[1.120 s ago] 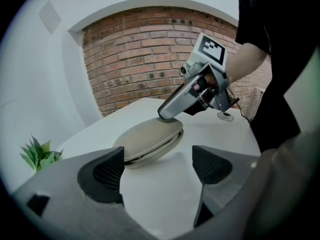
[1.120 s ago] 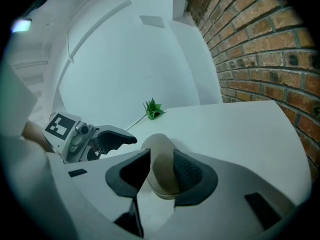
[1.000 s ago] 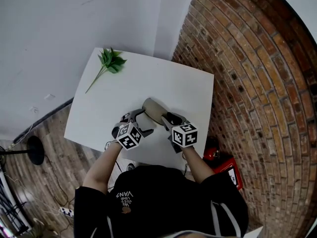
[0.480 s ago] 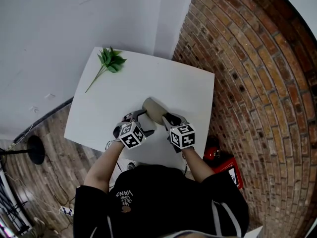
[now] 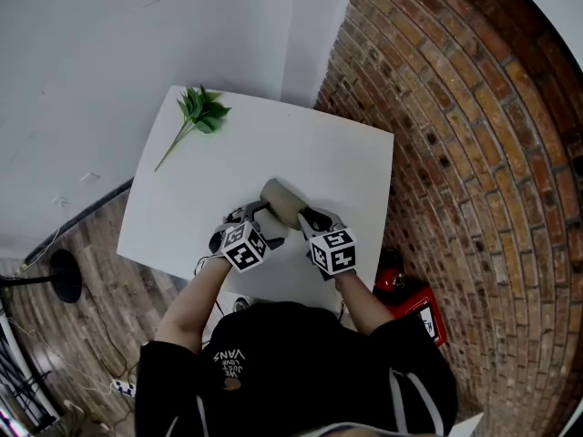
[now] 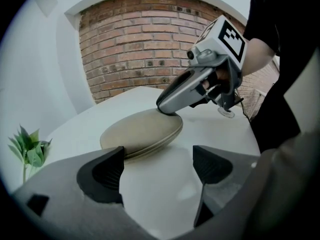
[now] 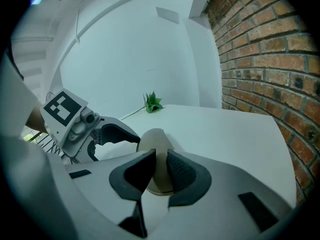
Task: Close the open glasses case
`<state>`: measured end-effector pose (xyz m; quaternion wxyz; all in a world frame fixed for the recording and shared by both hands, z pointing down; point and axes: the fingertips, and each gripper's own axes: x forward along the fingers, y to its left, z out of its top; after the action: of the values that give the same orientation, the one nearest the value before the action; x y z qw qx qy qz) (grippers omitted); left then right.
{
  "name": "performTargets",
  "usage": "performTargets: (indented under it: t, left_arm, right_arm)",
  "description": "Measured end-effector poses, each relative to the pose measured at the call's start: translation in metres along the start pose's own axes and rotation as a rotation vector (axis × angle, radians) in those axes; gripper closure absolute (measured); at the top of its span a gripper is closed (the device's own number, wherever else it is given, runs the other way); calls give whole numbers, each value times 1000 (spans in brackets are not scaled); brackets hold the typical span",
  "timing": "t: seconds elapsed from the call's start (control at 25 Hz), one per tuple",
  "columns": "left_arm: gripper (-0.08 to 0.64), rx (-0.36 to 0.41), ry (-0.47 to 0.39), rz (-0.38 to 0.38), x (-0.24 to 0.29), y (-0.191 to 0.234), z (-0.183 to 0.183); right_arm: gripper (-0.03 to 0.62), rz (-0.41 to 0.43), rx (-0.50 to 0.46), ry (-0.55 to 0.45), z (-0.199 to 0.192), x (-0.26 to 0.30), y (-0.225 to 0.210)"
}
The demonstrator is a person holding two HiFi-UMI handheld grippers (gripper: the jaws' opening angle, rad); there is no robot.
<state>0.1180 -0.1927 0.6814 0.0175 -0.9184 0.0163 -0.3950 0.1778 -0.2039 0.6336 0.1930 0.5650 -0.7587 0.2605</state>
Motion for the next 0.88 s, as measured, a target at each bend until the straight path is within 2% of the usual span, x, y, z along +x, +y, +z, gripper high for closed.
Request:
performTargets:
  t: [0.16,0.36,0.6,0.88]
  left_arm:
    - [132,-15,30,-17,0,0,0]
    - [137,-9,30,3,0,1,-1]
    - [132,63,41,51,1,-1,-4]
    - [131,-41,2,66,-8,5,-1]
  right_arm:
    - [518,-3,-9,12,0,0,0]
    - [517,-11,-5,9,1,1,1]
    - [520,-18,36,14,1,0,-2]
    - [483,-48,59,-13,5,-4,-6]
